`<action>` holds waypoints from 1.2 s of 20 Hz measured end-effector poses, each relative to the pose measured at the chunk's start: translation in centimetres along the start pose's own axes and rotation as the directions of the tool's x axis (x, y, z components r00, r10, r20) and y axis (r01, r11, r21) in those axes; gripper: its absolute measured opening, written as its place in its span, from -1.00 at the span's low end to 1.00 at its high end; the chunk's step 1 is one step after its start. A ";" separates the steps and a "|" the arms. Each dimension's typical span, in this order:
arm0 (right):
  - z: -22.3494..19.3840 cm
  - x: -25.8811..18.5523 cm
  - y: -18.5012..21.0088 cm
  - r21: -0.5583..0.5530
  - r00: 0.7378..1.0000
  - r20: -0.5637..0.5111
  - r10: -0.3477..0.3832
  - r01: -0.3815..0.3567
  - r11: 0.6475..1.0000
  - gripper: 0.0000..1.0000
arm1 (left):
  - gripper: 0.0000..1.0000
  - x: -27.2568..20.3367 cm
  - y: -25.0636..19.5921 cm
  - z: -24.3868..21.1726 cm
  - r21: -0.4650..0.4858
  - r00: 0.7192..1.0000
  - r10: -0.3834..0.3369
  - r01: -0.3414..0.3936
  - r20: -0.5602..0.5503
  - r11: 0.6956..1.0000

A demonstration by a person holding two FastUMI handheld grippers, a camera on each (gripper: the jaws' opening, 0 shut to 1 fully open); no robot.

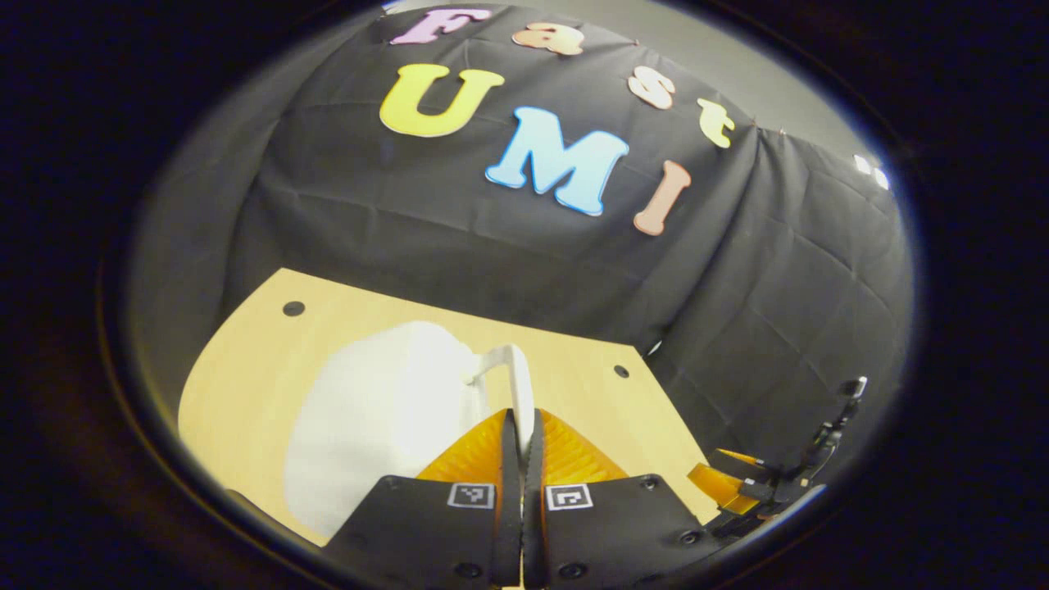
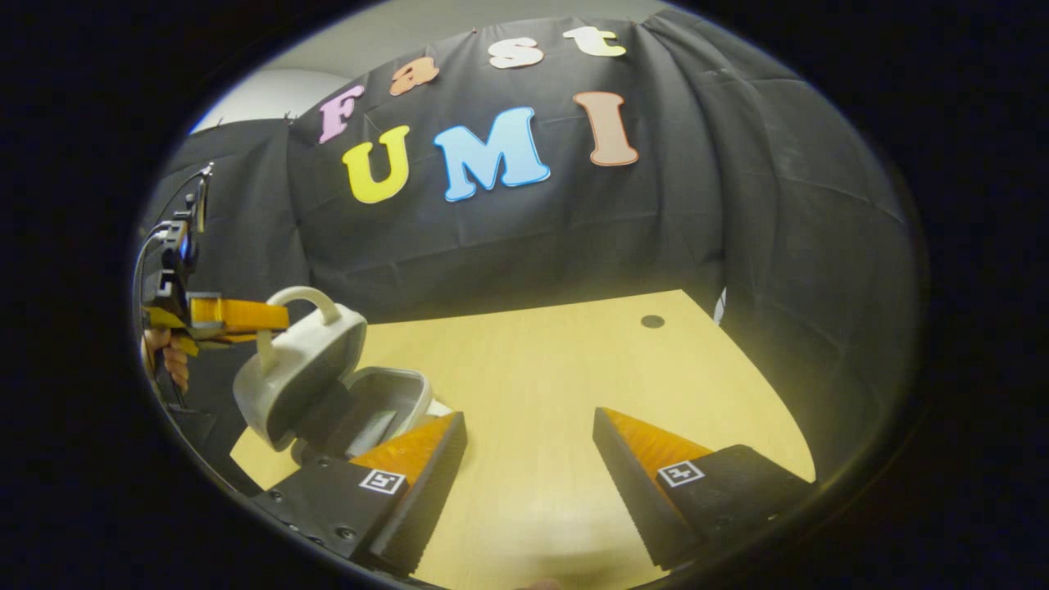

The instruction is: First open the suitcase, pack the skin care products into it, and then close the suitcase.

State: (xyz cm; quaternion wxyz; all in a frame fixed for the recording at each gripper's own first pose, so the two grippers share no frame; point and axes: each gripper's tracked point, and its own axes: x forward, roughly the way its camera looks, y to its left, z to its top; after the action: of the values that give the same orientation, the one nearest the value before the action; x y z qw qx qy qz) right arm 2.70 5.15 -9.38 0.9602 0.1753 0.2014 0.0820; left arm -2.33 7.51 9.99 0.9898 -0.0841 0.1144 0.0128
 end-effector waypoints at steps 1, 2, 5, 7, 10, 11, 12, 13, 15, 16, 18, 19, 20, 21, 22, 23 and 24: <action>-0.2 -0.1 -0.6 -0.002 1.000 -0.002 0.003 -0.003 1.000 0.90 | -0.91 1.7 -1.3 -1.7 0.010 1.000 0.002 -0.002 -0.024 1.000; -0.3 -0.5 -1.1 -0.005 1.000 -0.004 0.012 -0.012 1.000 0.90 | -0.82 3.3 -2.1 -3.6 0.025 0.999 0.007 -0.006 -0.051 1.000; -0.3 -0.8 -2.3 -0.030 0.999 -0.007 0.035 -0.035 0.999 0.90 | -0.82 6.6 -3.1 -7.9 0.088 0.991 0.070 -0.060 -0.114 0.994; -0.7 -0.9 -3.1 -0.049 0.998 -0.016 0.054 -0.055 0.997 0.90 | -0.82 8.2 -3.5 -10.1 0.130 0.985 0.110 -0.092 -0.135 0.987; -0.8 -1.1 -3.8 -0.065 0.997 -0.024 0.068 -0.069 0.995 0.90 | -0.81 9.7 -3.5 -12.3 0.139 0.975 0.146 -0.123 -0.170 0.983; -0.8 -1.1 -4.0 -0.067 0.997 -0.024 0.067 -0.069 0.995 0.90 | -0.82 10.2 -3.5 -13.1 0.136 0.971 0.153 -0.130 -0.182 0.982; -0.8 -1.2 -4.0 -0.065 0.997 -0.024 0.067 -0.068 0.996 0.90 | -0.82 10.4 -3.3 -13.5 0.134 0.970 0.158 -0.134 -0.187 0.982; -0.9 -1.2 -4.0 -0.060 0.997 -0.023 0.068 -0.069 0.996 0.90 | -0.82 10.7 -3.0 -13.9 0.133 0.968 0.161 -0.137 -0.193 0.982; -0.7 -1.1 -3.8 -0.053 0.998 -0.020 0.063 -0.064 0.997 0.90 | -0.81 11.1 -3.5 -14.2 0.133 0.967 0.159 -0.135 -0.199 0.982; -0.7 -1.1 -3.8 -0.051 0.998 -0.021 0.057 -0.058 0.997 0.90 | -0.75 11.1 -3.6 -14.4 0.138 0.965 0.161 -0.134 -0.206 0.981; -0.5 -1.2 -3.5 -0.047 0.999 -0.022 0.048 -0.048 0.998 0.91 | -0.75 11.7 -3.8 -14.5 0.140 0.966 0.151 -0.124 -0.208 0.982; -0.2 -1.3 -3.2 -0.047 0.999 -0.016 0.044 -0.045 0.998 0.90 | -0.74 11.8 -3.8 -14.6 0.133 0.966 0.149 -0.122 -0.213 0.984; 0.1 -1.3 -3.0 -0.050 0.999 -0.009 0.040 -0.041 0.998 0.90 | -0.58 11.7 -3.9 -14.4 0.127 0.968 0.141 -0.117 -0.206 0.985; 0.4 -1.4 -2.8 -0.052 0.999 -0.004 0.038 -0.038 0.998 0.90 | -0.58 11.5 -4.5 -14.3 0.105 0.974 0.118 -0.099 -0.194 0.990; 0.8 -1.6 -2.5 -0.055 0.999 0.006 0.036 -0.035 0.998 0.91 | -0.39 11.5 -4.8 -14.1 0.093 0.978 0.101 -0.086 -0.180 0.992; 1.2 -1.8 -2.3 -0.056 0.999 0.016 0.033 -0.032 0.998 0.90 | -0.39 11.3 -5.0 -13.4 0.087 0.983 0.099 -0.086 -0.156 0.992; 1.5 -2.0 -2.2 -0.057 0.999 0.026 0.029 -0.027 0.998 0.90 | -0.29 10.8 -4.8 -12.4 0.092 0.987 0.108 -0.098 -0.119 0.991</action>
State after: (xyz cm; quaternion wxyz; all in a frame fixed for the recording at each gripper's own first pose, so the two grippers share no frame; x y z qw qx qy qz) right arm 1.72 2.25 -8.17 0.9661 0.1521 0.1836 0.0987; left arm 5.61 0.74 -3.61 0.9815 -0.0361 0.1800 0.0538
